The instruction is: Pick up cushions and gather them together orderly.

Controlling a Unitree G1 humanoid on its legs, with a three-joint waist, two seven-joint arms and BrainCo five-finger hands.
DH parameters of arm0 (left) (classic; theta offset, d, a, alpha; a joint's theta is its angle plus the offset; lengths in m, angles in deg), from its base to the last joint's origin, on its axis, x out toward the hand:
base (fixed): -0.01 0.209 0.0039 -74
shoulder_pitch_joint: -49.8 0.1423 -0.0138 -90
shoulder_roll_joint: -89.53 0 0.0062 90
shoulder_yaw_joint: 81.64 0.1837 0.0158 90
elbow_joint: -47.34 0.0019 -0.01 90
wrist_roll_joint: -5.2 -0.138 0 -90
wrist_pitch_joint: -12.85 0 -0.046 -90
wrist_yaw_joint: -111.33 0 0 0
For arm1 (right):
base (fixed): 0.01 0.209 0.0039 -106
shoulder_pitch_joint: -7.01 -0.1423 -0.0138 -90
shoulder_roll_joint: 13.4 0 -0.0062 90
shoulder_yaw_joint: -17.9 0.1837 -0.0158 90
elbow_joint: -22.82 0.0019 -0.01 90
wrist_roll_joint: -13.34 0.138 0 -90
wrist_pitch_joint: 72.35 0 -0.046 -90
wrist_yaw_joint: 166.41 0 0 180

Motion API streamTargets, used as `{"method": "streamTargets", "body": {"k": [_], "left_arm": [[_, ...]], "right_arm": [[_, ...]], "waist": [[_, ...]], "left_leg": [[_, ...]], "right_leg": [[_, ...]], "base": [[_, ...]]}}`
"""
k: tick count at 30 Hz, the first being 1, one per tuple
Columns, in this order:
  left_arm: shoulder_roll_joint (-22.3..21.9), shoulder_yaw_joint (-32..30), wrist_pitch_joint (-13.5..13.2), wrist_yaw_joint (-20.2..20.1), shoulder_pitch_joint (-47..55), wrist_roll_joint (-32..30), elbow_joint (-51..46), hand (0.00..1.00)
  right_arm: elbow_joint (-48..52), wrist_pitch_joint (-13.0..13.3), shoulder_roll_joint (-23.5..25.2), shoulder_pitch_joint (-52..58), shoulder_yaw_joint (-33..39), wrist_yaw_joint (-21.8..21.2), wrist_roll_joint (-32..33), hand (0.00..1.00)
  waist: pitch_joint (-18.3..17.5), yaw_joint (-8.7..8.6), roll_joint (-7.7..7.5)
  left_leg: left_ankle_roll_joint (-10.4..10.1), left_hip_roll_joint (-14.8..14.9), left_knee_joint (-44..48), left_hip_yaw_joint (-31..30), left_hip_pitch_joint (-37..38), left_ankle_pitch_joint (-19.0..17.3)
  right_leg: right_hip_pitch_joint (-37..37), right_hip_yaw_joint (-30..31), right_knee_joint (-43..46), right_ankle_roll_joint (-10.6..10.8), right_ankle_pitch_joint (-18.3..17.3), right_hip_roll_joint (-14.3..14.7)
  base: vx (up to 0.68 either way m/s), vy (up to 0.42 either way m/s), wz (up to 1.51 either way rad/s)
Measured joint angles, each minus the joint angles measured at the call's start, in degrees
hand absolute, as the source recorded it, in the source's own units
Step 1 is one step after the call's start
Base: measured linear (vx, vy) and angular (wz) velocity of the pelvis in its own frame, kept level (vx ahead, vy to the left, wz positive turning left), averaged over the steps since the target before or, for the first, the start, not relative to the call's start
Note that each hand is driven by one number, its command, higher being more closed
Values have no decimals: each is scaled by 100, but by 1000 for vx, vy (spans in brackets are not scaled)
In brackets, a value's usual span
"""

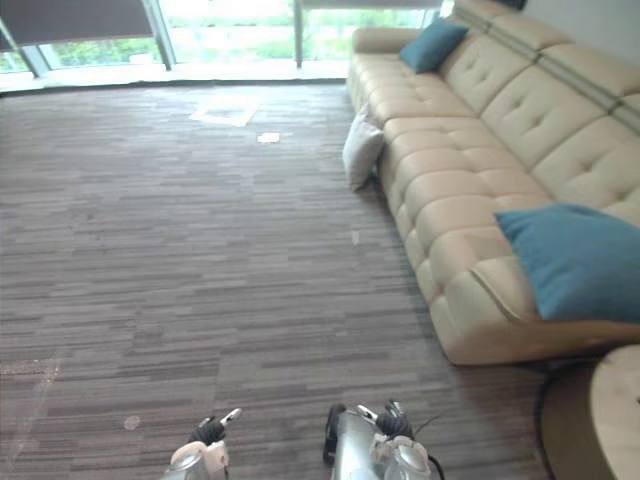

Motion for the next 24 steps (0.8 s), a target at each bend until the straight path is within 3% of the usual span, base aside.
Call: {"method": "streamTargets", "body": {"k": [1, 2, 3, 4, 5, 8, 10, 11, 13, 14, 15, 17, 18, 19, 20, 21, 22, 23, 24], "left_arm": [[2, -13, 5, 1, 4, -22, -1, 0], [3, -34, 13, 1, 16, -25, -40, 0], [0, -75, 12, -30, 40, -25, -168, 0], [20, -129, -3, -38, 60, -18, -319, 0], [48, -126, -14, -39, 64, -17, -374, 0], [63, -124, -60, -46, 37, -2, -563, 0], [40, -129, -95, -40, 39, 2, -597, 0], [38, -128, -106, -35, 43, 4, -603, 0], [41, -124, -114, -29, 58, 26, -610, 0], [85, -112, -116, -28, 74, 27, -610, 0], [171, -96, -110, -25, 85, 24, -590, 0], [269, -56, -96, -19, 88, 23, -521, 0], [304, -46, -100, -21, 79, 22, -470, 0], [351, -40, -90, -21, 86, 22, -438, 0], [365, -43, -78, -16, 88, 24, -376, 0], [390, -39, -71, -13, 114, 23, -281, 0], [415, 32, -45, -6, 72, 23, -205, 0], [409, 127, -35, 4, 81, 23, -196, 0], [408, 209, -34, 7, 78, 23, -138, 0]], "right_arm": [[18, -4, -3, 1, 6, 2, 1, 0], [33, -9, -3, 3, 0, 2, 0, 0], [29, -28, -1, -5, -22, 16, 1, 0], [11, -38, 19, -72, -165, 23, 11, 0], [-13, -51, 49, -83, -249, 22, 12, 0], [-15, -81, 198, -102, -371, 32, 19, 0], [-6, -95, 291, -109, -364, 36, 21, 0], [-11, -124, 330, -92, -354, 38, 18, 0], [-45, -140, 329, -82, -379, 43, 3, 0], [-144, -155, 319, -62, -380, 44, -2, 0], [-246, -161, 374, -23, -380, 43, -2, 0], [-251, -171, 398, 130, -352, 38, -11, 0], [-247, -184, 450, 147, -265, 50, -15, 0], [-245, -182, 433, 169, -250, 38, -25, 0], [-230, -173, 413, 177, -247, 27, -55, 0], [-193, -111, 395, 166, -268, -11, -159, 0], [-85, -126, 374, 172, -309, -16, -228, 0], [-13, -121, 346, 178, -325, -21, -229, 0], [13, -97, 316, 140, -322, -27, -227, 0]], "waist": [[14, -57, 47], [61, -103, 108], [90, -50, 144], [150, 23, 116], [175, 78, 61], [178, 216, -84], [166, 262, -60], [158, 265, -58], [79, 297, -12], [-64, 374, -95], [-266, 394, -307], [-361, 378, -490], [-329, 375, -593], [-300, 382, -615], [-243, 356, -538], [-233, 338, -523], [-238, 303, -551], [-231, 285, -498], [-178, 273, -422]], "left_leg": [[-243, 136, 892, -100, -349, 66], [-970, 352, 2505, -323, -1050, 467], [-1258, 556, 3712, -263, -1579, 713], [-956, 774, 4584, -71, -2052, 685], [-728, 856, 4768, 84, -2300, 620], [-180, 1090, 4148, 832, -3064, 346], [-71, 1047, 2497, 1203, -3356, 348], [-106, 963, 1570, 1222, -3450, 535], [-213, 910, 486, 1179, -3646, 1076], [-88, 747, 579, 1131, -3658, 1621], [188, 542, 671, 1145, -3645, 1687], [376, 357, 898, 1283, -3547, 1452], [457, 198, 868, 1327, -3259, 1352], [498, 90, 665, 1372, -2805, 1202], [509, 42, 501, 1385, -2462, 992], [418, -42, 313, 1357, -2048, 769], [474, -120, 128, 1381, -1674, 672], [471, -118, -28, 1386, -1416, 572], [448, -121, -273, 1382, -1115, 525]], "right_leg": [[200, -125, -61, -23, -130, 5], [593, -233, -293, -38, -251, 115], [1018, -248, -605, -96, -304, 289], [1637, -224, -1051, -161, -350, 451], [1934, -207, -1281, -167, -366, 490], [2729, 6, -1980, -127, -362, 491], [3258, 213, -2429, 119, -425, 391], [3481, 295, -2593, 252, -516, 322], [3755, 464, -2793, 471, -727, 275], [3878, 660, -2822, 574, -807, 137], [3823, 946, -2674, 548, -729, -122], [3529, 1315, -1906, 845, -324, -373], [3306, 1494, -1102, 941, 132, -448], [2858, 1688, 92, 1114, 928, -478], [2427, 1757, 1041, 1191, 1183, -480], [1992, 1733, 1955, 1145, 961, -466], [1519, 1676, 2412, 1051, 592, -428], [1197, 1513, 2481, 989, 395, -353], [844, 1229, 2335, 798, 102, -277]], "base": [[623, -256, 39], [740, -268, 22], [708, -207, -8], [576, -129, -32], [526, -84, -35], [461, -25, -46], [528, 101, -60], [574, 187, -48], [672, 338, -56], [821, 429, -61], [714, 355, -46], [558, 289, -4], [637, 348, -1], [726, 368, -11], [568, 256, -15], [522, 197, -7], [473, 137, -3], [463, 118, -3], [431, 81, 5]]}}
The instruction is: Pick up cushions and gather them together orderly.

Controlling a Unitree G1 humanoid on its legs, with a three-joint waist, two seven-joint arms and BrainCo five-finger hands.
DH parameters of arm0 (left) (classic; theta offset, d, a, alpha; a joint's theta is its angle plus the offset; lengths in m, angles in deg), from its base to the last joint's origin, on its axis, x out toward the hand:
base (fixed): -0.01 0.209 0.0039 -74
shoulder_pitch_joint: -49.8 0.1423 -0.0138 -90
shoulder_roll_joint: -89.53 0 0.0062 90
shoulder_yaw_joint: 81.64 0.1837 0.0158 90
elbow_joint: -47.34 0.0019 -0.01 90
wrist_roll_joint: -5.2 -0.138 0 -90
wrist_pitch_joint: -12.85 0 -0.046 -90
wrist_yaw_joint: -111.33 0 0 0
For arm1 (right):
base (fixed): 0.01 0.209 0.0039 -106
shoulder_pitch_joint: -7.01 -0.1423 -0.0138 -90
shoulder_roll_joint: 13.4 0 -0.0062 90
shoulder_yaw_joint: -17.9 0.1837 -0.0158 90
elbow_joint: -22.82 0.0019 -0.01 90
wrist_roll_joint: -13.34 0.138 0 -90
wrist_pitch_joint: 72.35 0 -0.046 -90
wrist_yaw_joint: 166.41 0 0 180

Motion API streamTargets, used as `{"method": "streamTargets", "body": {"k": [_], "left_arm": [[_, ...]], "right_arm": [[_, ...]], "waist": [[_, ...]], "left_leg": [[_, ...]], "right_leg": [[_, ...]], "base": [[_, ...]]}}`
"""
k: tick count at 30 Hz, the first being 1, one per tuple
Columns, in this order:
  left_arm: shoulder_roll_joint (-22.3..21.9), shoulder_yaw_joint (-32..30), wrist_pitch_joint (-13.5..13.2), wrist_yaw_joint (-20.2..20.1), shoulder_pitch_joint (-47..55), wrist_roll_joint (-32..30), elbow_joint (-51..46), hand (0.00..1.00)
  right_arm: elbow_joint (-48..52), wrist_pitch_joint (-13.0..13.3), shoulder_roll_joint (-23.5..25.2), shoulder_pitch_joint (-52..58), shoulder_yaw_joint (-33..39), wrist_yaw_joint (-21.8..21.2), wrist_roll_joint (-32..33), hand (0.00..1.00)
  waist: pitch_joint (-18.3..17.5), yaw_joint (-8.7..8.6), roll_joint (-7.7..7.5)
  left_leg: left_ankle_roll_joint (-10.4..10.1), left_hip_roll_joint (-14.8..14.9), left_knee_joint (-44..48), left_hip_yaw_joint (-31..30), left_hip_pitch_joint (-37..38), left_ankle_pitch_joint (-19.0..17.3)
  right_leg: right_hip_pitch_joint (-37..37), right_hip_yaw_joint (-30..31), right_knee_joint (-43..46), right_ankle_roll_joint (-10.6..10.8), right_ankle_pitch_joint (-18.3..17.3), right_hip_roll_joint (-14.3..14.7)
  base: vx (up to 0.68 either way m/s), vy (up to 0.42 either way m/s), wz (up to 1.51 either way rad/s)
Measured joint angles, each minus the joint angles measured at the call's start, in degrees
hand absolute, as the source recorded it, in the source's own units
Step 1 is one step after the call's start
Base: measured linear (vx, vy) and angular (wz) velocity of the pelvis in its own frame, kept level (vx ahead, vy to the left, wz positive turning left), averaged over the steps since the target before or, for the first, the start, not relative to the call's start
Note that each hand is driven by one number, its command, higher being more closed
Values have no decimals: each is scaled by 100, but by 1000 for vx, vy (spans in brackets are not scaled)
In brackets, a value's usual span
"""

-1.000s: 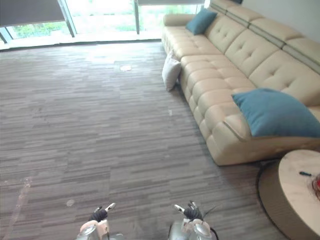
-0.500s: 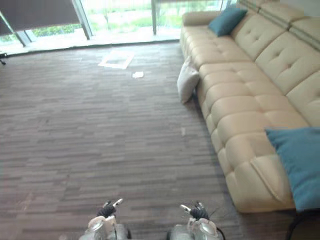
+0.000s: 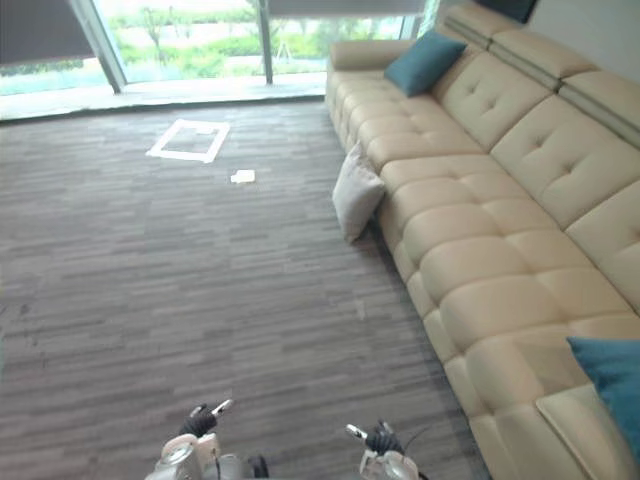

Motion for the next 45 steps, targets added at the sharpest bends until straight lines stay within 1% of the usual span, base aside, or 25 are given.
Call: {"method": "streamTargets", "body": {"k": [1, 4, 6, 7, 8, 10, 12, 13, 15, 18, 20, 23, 24, 27, 28, 29, 30, 32, 34, 36, 38, 39, 40, 44, 45], "left_arm": [[-15, 16, 12, 4, 1, 0, 72, 0], [-103, 14, 42, 4, -28, -1, 97, 0], [-184, 0, 54, 0, -31, -5, 108, 0], [-275, -5, 51, -2, -34, -11, 113, 0], [-378, -42, 48, -33, -36, -53, 101, 0], [-400, -48, 53, -54, -46, -59, 100, 0], [-402, -144, 52, -51, -61, -52, -17, 0], [-402, -187, 46, -56, -47, -52, -98, 0], [-365, -287, 13, -49, 5, -37, -275, 0], [-358, -336, -67, -39, 61, 11, -465, 0], [-390, -427, -94, -33, 56, 9, -502, 0], [-382, -436, -93, -30, 68, 11, -546, 0], [-358, -396, -94, -33, 69, 10, -541, 0], [-136, -251, -63, -35, 50, -3, -413, 0], [-124, -252, -64, -33, 50, -2, -410, 0], [-81, -213, -47, -14, 55, 0, -383, 0], [-67, -200, -30, -11, 45, 2, -288, 0], [-61, -46, -9, 2, -7, 6, -189, 0], [-58, 29, 14, 8, 0, 6, -130, 0], [-67, 34, 48, 16, -10, 7, -124, 0], [-128, 54, 50, 14, -27, 6, -131, 0], [-143, 143, 50, 11, -38, 1, -124, 0], [-190, 151, 55, 5, -45, -2, -23, 0], [-387, 168, 59, -48, -82, -67, -24, 0], [-388, 142, 60, -58, -117, -103, -38, 0]], "right_arm": [[52, 40, -27, -30, 5, -1, 1, 0], [126, 44, -56, -35, 74, 0, 3, 0], [99, 37, -102, 4, 95, 6, 2, 0], [66, 31, -220, 49, 122, 3, 22, 0], [-33, 31, -348, -34, 120, 21, 2, 0], [-53, 5, -356, -131, 110, 16, -3, 0], [-33, -12, -364, -129, 103, 19, 7, 0], [-34, -19, -354, -138, 85, 23, 9, 0], [-68, -26, -288, -216, -182, 31, 16, 0], [-97, -41, -127, -275, -340, 33, 16, 0], [-97, -97, -36, -272, -336, 55, 14, 0], [-111, -120, -30, -229, -341, 87, 8, 0], [-234, -116, -27, -228, -340, 89, 7, 0], [-249, -129, 77, -31, -329, 77, 5, 0], [-249, -130, 79, -31, -329, 79, 6, 0], [-247, -123, 58, -1, -327, 68, 4, 0], [-218, -100, 45, -31, -333, 46, 2, 0], [8, -39, 12, 7, -335, 24, 2, 0], [158, -14, 1, -24, -329, 11, 2, 0], [172, 14, 17, -126, -231, 5, 4, 0], [178, 41, 8, -139, -93, 8, 6, 0], [149, 40, -3, -137, -56, 11, 5, 0], [69, 10, -84, -164, 10, -7, 5, 0], [-22, -7, -295, -162, 160, 32, 9, 0], [-18, -26, -299, -118, 150, 31, 8, 0]], "waist": [[18, -98, 29], [52, -170, 27], [61, -191, 31], [71, -208, 142], [36, -205, 314], [96, -251, 441], [171, -245, 501], [193, -206, 530], [234, -63, 468], [233, -2, 409], [231, 117, 411], [177, 129, 388], [67, 212, 313], [-164, 190, -117], [-150, 193, -157], [-110, 179, -134], [-72, 160, -102], [9, 137, 19], [29, 115, 115], [87, -42, 70], [91, -133, 88], [97, -130, 26], [159, -100, -18], [45, -280, 401], [59, -312, 421]], "left_leg": [[43, 1, -208, -39, 295, -50], [-178, 55, -406, -232, 741, -393], [-368, 57, -429, -455, 1094, -746], [-305, 103, -455, -604, 1268, -770], [-449, 227, -229, -692, 1233, -617], [-725, 456, 1065, -946, 755, -447], [-1507, 834, 3748, -1465, -467, 386], [-1474, 933, 4450, -1460, -776, 452], [-1074, 1115, 5117, -1045, -1359, 265], [-618, 1225, 3942, -289, -1976, -1], [-598, 1188, 2556, -22, -2165, 0], [-634, 881, 734, -89, -2387, 583], [-379, 741, 817, -153, -2354, 1125], [12, 269, 1110, 26, -2120, 594], [50, 195, 1090, 40, -1999, 542], [138, 75, 918, 33, -1539, 376], [187, 14, 800, 16, -1172, 264], [267, -24, 531, 19, -527, 214], [269, -16, 83, 7, 26, 148], [262, 3, -353, -31, 585, 96], [142, 85, -520, -104, 823, -168], [-140, 22, -702, -134, 1079, -386], [-272, -68, -769, -289, 1390, -473], [-565, 310, 551, -666, 876, -235], [-993, 527, 1832, -865, 337, 24]], "right_leg": [[-333, -276, -413, -129, -205, 93], [-821, -622, -1901, -203, -103, 308], [-840, -553, -3019, -398, 722, 428], [-773, -608, -2809, -623, 560, 497], [-759, -683, -2616, -728, 285, 534], [-541, -774, -2558, -811, -46, 603], [131, -914, -2978, -950, -200, 785], [444, -894, -3223, -995, -227, 886], [1234, -659, -3816, -1078, -279, 1035], [1931, -157, -4551, -945, -280, 1035], [2246, 185, -4854, -823, -356, 960], [2825, 363, -5305, -547, -557, 767], [2948, 547, -5280, -475, -599, 625], [2561, 661, -3947, 101, -215, 140], [2449, 690, -3535, 188, -75, 117], [1825, 846, -1962, 588, 579, 131], [1383, 813, -856, 674, 652, 153], [661, 600, 135, 467, 461, 228], [26, 115, 123, 193, 113, 215], [-478, -464, -732, -74, -198, 209], [-703, -901, -1842, -118, -79, 254], [-712, -1084, -2744, -159, 313, 287], [-690, -1044, -2851, -878, 622, 342], [-449, -1275, -2816, -903, 47, 406], [-137, -1288, -3030, -912, -29, 494]], "base": [[426, 36, 22], [489, -76, 38], [556, -186, 51], [719, -197, 35], [589, -164, 20], [554, -211, 20], [556, -208, 13], [650, -163, -37], [523, -61, -71], [427, 33, -86], [529, 170, -95], [632, 320, -54], [663, 370, -36], [634, 323, 0], [772, 371, 10], [606, 269, 2], [699, 276, 3], [552, 163, -3], [440, 81, 4], [386, -16, 34], [474, -132, 47], [596, -194, 25], [535, -162, 6], [460, -214, 14], [422, -215, 2]]}}
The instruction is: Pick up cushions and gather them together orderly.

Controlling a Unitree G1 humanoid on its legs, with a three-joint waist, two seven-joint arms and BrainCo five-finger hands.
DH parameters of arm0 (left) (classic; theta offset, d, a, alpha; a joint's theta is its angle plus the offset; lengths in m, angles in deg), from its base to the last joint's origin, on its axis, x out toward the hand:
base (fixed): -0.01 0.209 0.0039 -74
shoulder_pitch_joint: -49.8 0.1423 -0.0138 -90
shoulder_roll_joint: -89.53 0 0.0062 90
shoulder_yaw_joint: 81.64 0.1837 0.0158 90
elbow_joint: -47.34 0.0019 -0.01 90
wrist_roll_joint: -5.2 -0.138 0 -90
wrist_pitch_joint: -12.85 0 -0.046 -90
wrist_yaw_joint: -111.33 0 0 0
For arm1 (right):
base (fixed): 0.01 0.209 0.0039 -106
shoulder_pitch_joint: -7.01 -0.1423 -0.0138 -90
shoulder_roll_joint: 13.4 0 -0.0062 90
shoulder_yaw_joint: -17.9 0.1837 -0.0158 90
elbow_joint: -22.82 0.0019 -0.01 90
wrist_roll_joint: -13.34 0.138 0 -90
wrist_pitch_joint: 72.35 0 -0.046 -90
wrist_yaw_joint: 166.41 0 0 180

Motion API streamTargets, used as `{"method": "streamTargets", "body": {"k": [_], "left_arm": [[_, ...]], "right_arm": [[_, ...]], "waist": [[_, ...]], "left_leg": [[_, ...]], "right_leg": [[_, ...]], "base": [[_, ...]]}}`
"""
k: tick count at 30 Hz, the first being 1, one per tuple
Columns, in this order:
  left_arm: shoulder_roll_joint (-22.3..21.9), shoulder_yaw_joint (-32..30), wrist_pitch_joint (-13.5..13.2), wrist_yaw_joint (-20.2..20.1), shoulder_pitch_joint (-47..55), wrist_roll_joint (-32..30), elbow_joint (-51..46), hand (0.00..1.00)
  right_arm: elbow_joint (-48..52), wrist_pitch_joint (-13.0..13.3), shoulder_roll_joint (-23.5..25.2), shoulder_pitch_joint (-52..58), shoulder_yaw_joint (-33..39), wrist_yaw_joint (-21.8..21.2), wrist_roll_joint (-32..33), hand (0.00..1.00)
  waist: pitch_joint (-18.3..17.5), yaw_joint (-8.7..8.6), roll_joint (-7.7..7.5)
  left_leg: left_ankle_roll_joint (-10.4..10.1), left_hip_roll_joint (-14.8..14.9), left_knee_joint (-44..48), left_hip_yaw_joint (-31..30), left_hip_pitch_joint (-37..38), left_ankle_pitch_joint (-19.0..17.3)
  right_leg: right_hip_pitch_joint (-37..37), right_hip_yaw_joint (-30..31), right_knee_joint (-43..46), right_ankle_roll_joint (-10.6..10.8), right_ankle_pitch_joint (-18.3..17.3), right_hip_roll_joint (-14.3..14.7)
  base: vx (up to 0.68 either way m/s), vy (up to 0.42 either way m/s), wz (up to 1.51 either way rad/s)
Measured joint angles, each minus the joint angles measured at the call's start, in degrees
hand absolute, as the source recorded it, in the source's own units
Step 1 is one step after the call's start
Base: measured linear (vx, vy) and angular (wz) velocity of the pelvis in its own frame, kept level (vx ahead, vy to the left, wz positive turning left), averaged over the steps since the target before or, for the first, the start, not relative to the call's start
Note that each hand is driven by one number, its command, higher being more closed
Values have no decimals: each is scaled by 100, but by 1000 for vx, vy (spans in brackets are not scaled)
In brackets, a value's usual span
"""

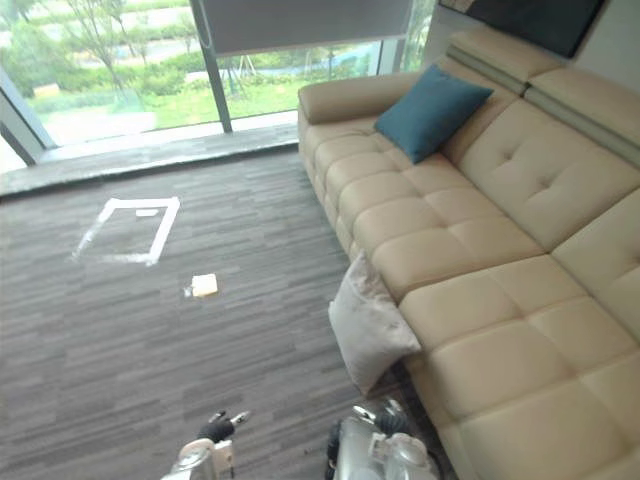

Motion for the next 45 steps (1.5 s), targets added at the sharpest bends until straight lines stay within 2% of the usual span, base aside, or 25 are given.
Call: {"method": "streamTargets", "body": {"k": [1, 2, 3, 4, 7, 10, 12, 13, 14, 15, 18, 21, 22, 24, 27, 28, 29, 31, 32, 36, 37, 40, 43, 44, 45], "left_arm": [[-2, -26, -2, -2, 68, 3, -52, 0], [-2, -35, -2, -3, 118, 3, -85, 0], [-6, -134, -17, -4, 185, 6, -233, 0], [-7, -200, -20, -3, 207, 9, -284, 0], [-17, -252, -60, 2, 225, 43, -401, 0], [-20, -285, -99, 1, 218, 62, -394, 0], [-20, -302, -132, -2, 182, 63, -315, 0], [-20, -300, -138, -2, 181, 63, -298, 0], [-49, -291, -136, -3, 176, 66, -216, 0], [54, -304, -139, 11, 139, 65, -181, 0], [159, -273, -134, 3, 72, 56, -82, 0], [158, -183, -108, 1, -15, 44, 83, 0], [163, -175, -112, 9, -24, 46, 96, 0], [187, -174, -109, 29, -19, 48, 102, 0], [228, -135, -114, 50, 28, 51, 111, 0], [268, -70, -116, 45, 30, 51, 150, 0], [264, 21, -114, 32, -6, 22, 177, 0], [119, 110, -107, 6, -52, -35, 205, 0], [77, 124, -110, 3, -55, -118, 204, 0], [39, 160, -115, 3, -45, -126, 1, 0], [28, 218, -117, 1, -41, -119, -52, 0], [19, 227, -115, 4, -54, -108, -118, 0], [18, 228, -141, 18, -112, -60, -194, 0], [35, 227, -152, 38, -137, -37, -177, 0], [79, 230, -148, 65, -186, 7, -122, 0]], "right_arm": [[6, -6, 0, 13, -46, 11, 4, 0], [7, -5, 13, 14, -56, 18, 7, 0], [2, 0, 55, -3, -118, 32, 7, 0], [0, -2, 89, -11, -185, 37, 10, 0], [-5, -10, 136, -36, -265, 47, 11, 0], [-6, -18, 146, -9, -261, 94, 11, 0], [-19, -28, 117, 8, -274, 109, 7, 0], [-23, -29, 105, 8, -290, 111, 6, 0], [-49, -28, 59, 5, -382, 110, -1, 0], [-102, -39, 131, -1, -413, 108, 2, 0], [-83, -34, 350, 104, -492, 94, -1, 0], [6, -21, 378, 50, -494, 85, 0, 0], [5, -9, 382, -11, -498, 85, -2, 0], [14, 2, 384, -156, -516, 85, -3, 0], [-33, 19, 372, -242, -490, 89, -9, 0], [-82, 39, 364, -236, -485, 92, -7, 0], [-135, 47, 288, -259, -444, 91, -13, 0], [-101, 66, 130, -293, -223, 103, -7, 0], [-114, 62, 62, -270, -183, 102, -7, 0], [-56, 64, 70, -136, -79, 153, 1, 0], [-50, 63, 71, -146, -89, 186, 3, 0], [-4, 65, 99, -186, -101, 233, 9, 0], [-7, 74, 82, -254, -228, 267, 23, 0], [-26, 69, 95, -249, -329, 269, 60, 0], [9, 90, 115, -251, -369, 263, 97, 0]], "waist": [[22, 21, -17], [26, 37, -3], [38, 85, 7], [36, 160, -6], [34, 280, -15], [38, 297, -20], [34, 297, -22], [26, 298, -11], [-30, 322, 84], [-78, 344, -104], [-228, 415, -403], [-124, 407, -318], [-84, 418, -294], [-12, 419, -202], [23, 427, -189], [21, 403, -267], [46, 367, -245], [168, 253, 6], [182, 249, 40], [216, 294, 7], [210, 329, 27], [248, 366, -18], [262, 439, -53], [260, 488, -118], [252, 461, -164]], "left_leg": [[-567, 235, 1233, -170, -502, 377], [-608, 332, 1745, -162, -707, 399], [-416, 596, 2531, 33, -1109, 298], [-181, 718, 2662, 300, -1322, 169], [315, 808, 1672, 815, -1774, -130], [372, 605, 240, 656, -1923, -154], [373, 174, -796, -189, -2016, 47], [386, 135, -965, -306, -2006, 133], [211, 124, -1231, -533, -1952, 719], [329, -14, -1116, -305, -1911, 588], [581, -246, -1071, 223, -1794, 206], [794, -312, -1141, 699, -1378, -32], [808, -304, -1215, 936, -1226, -74], [799, -303, -1506, 1368, -846, -113], [739, -325, -1823, 1796, -562, -96], [682, -456, -1883, 1784, -566, -118], [619, -496, -1891, 1740, -473, -149], [552, -362, -1752, 1581, -502, -107], [544, -300, -1578, 1491, -542, -111], [344, 304, 463, 975, -1373, -273], [334, 360, 518, 798, -1465, -396], [421, 275, 256, 170, -1713, -523], [463, -22, -492, -762, -1902, -377], [326, -80, -512, -562, -1873, -445], [405, -80, -514, -309, -1879, -490]], "right_leg": [[330, 48, -283, -25, -17, 143], [504, 92, -427, -53, -34, 222], [880, 234, -702, -129, -74, 385], [1118, 397, -856, -174, -104, 461], [1535, 1006, -1208, -68, -111, 521], [1703, 1593, -1276, 106, -224, 458], [1811, 2158, -1255, 386, -416, 302], [1821, 2251, -1231, 451, -454, 295], [1816, 2508, -1129, 680, -587, 332], [1821, 2590, -1050, 798, -604, 157], [1555, 2648, -841, 1050, -422, -202], [704, 2779, 813, 1281, 9, -192], [404, 2633, 1299, 1275, 34, -217], [-169, 1565, 1685, 1092, -64, -447], [-219, 104, 844, 807, -64, -562], [-92, -126, 202, 307, 161, -542], [82, -133, -72, 305, -84, -509], [241, -196, -286, 294, -41, -381], [317, -219, -344, 291, -45, -351], [675, -182, -611, 191, -97, -107], [671, -89, -601, 163, -110, -19], [582, 297, -568, 160, -113, 104], [204, 1022, -353, 320, -118, 252], [5, 1393, -208, 476, -131, 275], [-65, 1562, -302, 575, -26, 263]], "base": [[409, -188, -17], [400, -141, -59], [369, -79, -82], [361, -58, -93], [319, 55, -109], [350, 206, -120], [425, 380, -116], [395, 405, -115], [379, 415, -95], [358, 394, -95], [267, 347, -74], [164, 257, -67], [116, 234, -108], [92, 157, -105], [109, 31, -75], [128, -48, -46], [143, -66, -26], [166, -80, -5], [164, -127, 10], [104, -101, -13], [58, 7, -56], [44, 105, -82], [-6, 197, -123], [-8, 241, -133], [4, 250, -110]]}}
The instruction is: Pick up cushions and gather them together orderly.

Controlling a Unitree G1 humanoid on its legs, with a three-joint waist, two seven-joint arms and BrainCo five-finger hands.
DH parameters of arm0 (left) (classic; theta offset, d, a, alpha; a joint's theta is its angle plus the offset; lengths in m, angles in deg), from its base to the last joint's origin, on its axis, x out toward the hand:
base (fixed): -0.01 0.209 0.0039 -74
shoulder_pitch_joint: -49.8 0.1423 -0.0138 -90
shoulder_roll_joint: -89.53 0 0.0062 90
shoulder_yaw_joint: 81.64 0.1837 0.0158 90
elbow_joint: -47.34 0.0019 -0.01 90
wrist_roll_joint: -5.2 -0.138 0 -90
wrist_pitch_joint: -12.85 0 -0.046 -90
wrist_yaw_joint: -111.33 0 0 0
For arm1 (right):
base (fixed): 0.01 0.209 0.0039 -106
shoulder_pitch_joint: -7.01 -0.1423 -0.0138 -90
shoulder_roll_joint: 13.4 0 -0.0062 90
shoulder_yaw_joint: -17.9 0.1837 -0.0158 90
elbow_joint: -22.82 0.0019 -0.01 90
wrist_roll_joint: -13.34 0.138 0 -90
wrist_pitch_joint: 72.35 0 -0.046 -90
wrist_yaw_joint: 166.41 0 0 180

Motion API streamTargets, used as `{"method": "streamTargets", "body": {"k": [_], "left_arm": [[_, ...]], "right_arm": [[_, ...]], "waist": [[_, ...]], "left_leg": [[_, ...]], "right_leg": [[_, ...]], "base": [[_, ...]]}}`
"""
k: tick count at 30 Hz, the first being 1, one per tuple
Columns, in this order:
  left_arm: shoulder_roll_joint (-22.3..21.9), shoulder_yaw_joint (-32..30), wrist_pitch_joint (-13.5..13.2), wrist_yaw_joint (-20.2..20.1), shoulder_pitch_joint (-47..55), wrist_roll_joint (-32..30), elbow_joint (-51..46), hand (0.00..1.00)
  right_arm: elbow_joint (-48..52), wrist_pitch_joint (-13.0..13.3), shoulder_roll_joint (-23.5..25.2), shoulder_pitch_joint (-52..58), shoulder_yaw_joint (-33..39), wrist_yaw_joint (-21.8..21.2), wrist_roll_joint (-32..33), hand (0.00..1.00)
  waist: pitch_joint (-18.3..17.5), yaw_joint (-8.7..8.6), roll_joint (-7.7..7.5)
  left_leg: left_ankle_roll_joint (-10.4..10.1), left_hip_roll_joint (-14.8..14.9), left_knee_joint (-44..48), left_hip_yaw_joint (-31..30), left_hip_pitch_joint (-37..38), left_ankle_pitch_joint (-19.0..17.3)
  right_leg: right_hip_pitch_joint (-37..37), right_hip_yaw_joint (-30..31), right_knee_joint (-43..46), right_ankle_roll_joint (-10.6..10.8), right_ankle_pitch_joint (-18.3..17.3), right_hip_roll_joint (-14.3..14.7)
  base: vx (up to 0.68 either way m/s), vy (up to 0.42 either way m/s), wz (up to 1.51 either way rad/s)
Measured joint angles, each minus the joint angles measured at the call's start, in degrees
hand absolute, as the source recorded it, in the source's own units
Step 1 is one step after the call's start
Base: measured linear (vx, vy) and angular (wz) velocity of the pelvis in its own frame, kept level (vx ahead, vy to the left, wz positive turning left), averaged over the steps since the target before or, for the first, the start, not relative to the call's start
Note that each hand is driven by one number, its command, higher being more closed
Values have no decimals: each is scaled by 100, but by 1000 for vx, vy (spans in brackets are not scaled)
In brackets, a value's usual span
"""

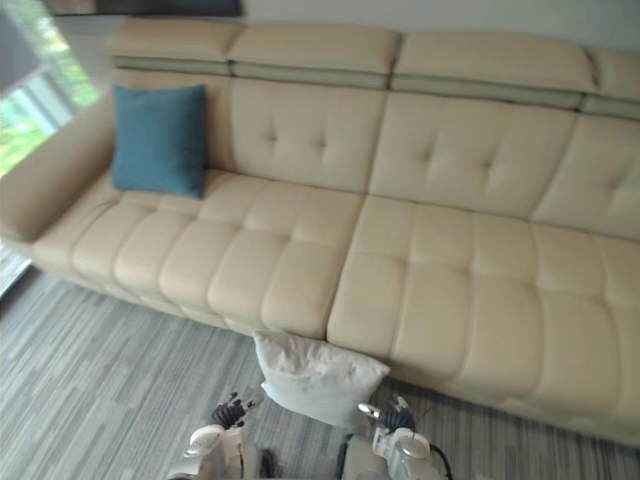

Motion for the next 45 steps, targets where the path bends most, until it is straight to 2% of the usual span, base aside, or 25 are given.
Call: {"method": "streamTargets", "body": {"k": [3, 6, 12, 15, 17, 19, 22, 24, 25, 27, 30, 34, 36, 39, 40, 45], "left_arm": [[59, 13, 10, 20, -24, 0, 56, 0], [113, 21, 7, 66, 14, -3, 120, 0], [103, -19, 6, 200, -85, 27, 146, 0], [130, -39, 2, 299, -383, 127, 113, 0], [135, -286, -20, 456, -703, 338, -75, 0], [210, -595, -44, 595, -1133, 474, -328, 0], [357, -787, -119, 736, -1435, 693, -553, 0], [428, -1042, -131, 850, -1751, 854, -748, 0], [453, -1065, -138, 870, -1809, 887, -771, 0], [693, -1154, -136, 955, -2263, 1018, -819, 0], [1048, -1144, -136, 1025, -2730, 1138, -1025, 0], [1486, -1054, -141, 1060, -3565, 1226, -1358, 0], [1599, -878, -140, 1056, -3849, 1225, -1431, 0], [1635, -691, -136, 1070, -4193, 1217, -1512, 0], [1631, -631, -132, 1118, -4317, 1167, -1554, 0], [1624, -436, -117, 1445, -4769, 1109, -1612, 0]], "right_arm": [[-29, 0, 0, 34, -6, 12, 23, 0], [-129, -7, -3, 52, -4, 11, 26, 0], [-315, 8, -34, -74, 11, 63, 197, 0], [-303, 31, -55, -288, 119, 146, 411, 0], [-220, 68, -143, -511, 172, 244, 607, 0], [-151, 101, -272, -867, 319, 346, 727, 0], [177, 159, -369, -1174, 408, 478, 909, 0], [409, 196, -480, -1558, 537, 541, 929, 0], [445, 202, -500, -1625, 539, 572, 939, 0], [512, 208, -608, -2167, 566, 709, 1038, 0], [880, 214, -758, -2694, 566, 760, 1038, 0], [1410, 296, -1147, -3564, 546, 876, 1038, 0], [1611, 323, -1236, -3871, 495, 889, 1038, 0], [1813, 364, -1278, -4361, 296, 911, 1037, 0], [1812, 397, -1268, -4577, 191, 934, 1038, 0], [1811, 432, -1113, -5183, -160, 1031, 1038, 0]], "waist": [[-16, -26, -61], [-40, -17, -96], [-37, 11, -95], [152, 24, -115], [340, 10, -100], [637, -6, -67], [882, -2, -86], [1045, -1, -96], [1078, -1, -96], [1237, -26, -88], [1479, -23, -94], [1869, -27, -86], [1915, -28, -79], [2011, -30, -72], [2013, -29, -68], [2076, -25, -67]], "left_leg": [[53, -45, -68, 364, 111, -30], [55, -135, -274, 689, 394, -28], [56, -144, -198, 771, 243, -29], [101, -148, 332, 717, -355, -54], [241, -115, 866, 550, -1058, -163], [281, 11, 1488, 430, -1827, -375], [365, 176, 2059, 425, -2597, -497], [393, 254, 2341, 449, -3272, -490], [422, 256, 2370, 449, -3365, -473], [483, 360, 2563, 473, -4002, -415], [480, 460, 2889, 442, -4571, -394], [433, 585, 3551, 321, -5523, -414], [439, 629, 3839, 251, -5931, -477], [427, 658, 4178, 176, -6360, -546], [432, 661, 4265, 152, -6520, -558], [483, 670, 4504, 101, -7021, -589]], "right_leg": [[8, 308, -199, 123, 195, 17], [28, 534, -245, 194, 246, 10], [-223, 574, -98, 257, 313, 13], [-723, 503, 210, 228, 356, -46], [-1248, 460, 461, 200, 374, -52], [-1845, 368, 714, 179, 383, -2], [-2505, 362, 927, 191, 429, 55], [-3110, 324, 963, 198, 628, 54], [-3199, 316, 970, 200, 633, 44], [-3767, 216, 1009, 174, 751, 12], [-4328, 182, 1255, 149, 883, 27], [-5285, 129, 1935, 102, 852, 49], [-5688, 96, 2227, 85, 817, 60], [-6114, 78, 2569, 85, 746, 62], [-6264, 62, 2647, 139, 688, 61], [-6749, 49, 2864, 146, 677, 42]], "base": [[58, 214, -65], [60, 98, -46], [6, 22, -12], [-156, -26, 8], [-241, -25, 23], [-332, -15, 10], [-301, 8, -12], [-302, 9, -15], [-211, 8, -8], [-167, -4, -4], [-93, -17, -1], [-35, -10, 7], [-24, 0, 9], [-49, -3, 5], [-65, -7, 5], [-68, -14, 5]]}}
